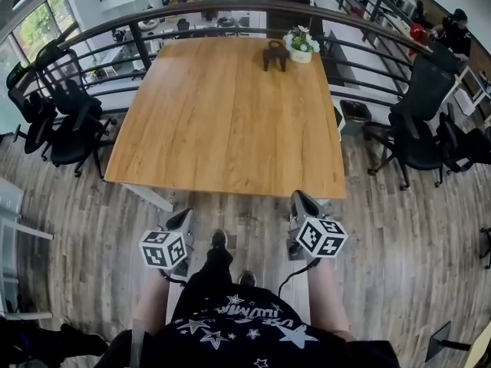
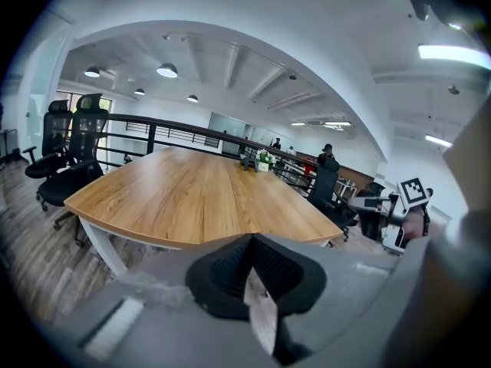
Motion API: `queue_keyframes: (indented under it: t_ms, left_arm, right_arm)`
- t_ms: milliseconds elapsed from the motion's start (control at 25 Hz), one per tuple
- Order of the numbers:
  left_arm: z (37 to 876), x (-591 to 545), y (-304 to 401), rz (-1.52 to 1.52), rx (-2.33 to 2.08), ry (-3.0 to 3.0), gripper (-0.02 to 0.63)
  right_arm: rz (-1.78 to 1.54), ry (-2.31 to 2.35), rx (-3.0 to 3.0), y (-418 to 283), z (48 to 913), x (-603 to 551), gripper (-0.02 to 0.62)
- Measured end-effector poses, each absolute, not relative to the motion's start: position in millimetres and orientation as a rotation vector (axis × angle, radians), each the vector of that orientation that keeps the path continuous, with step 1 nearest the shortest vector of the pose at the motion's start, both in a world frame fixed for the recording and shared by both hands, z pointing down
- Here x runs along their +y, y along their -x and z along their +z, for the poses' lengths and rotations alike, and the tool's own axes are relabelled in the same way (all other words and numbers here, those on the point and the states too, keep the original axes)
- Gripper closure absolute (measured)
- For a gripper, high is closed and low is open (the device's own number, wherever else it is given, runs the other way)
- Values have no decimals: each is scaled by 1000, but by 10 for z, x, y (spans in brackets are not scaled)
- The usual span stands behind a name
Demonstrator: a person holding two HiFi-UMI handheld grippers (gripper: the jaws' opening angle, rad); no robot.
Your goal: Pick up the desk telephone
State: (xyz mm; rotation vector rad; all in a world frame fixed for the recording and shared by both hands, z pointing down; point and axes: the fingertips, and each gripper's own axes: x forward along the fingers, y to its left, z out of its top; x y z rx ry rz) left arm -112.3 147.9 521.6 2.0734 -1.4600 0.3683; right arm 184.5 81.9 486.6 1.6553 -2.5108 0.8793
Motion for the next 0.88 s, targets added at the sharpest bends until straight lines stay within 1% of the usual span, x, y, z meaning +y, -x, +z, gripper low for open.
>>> queue_keyframes:
  t_ms: [240, 480, 880]
  left_arm:
    - [5353, 1105, 1040, 376, -1416, -2076, 604]
    - [5391, 494, 978, 396, -1341, -2148, 604]
    - [5337, -500, 1347, 363, -1284, -2166, 604]
  right_arm:
    - [880, -1698, -2459, -1976, 4935, 588, 594]
    - [846, -1782, -2390, -2088, 4928, 161, 594]
    - [789, -1798, -2364, -1640, 4733, -847, 594]
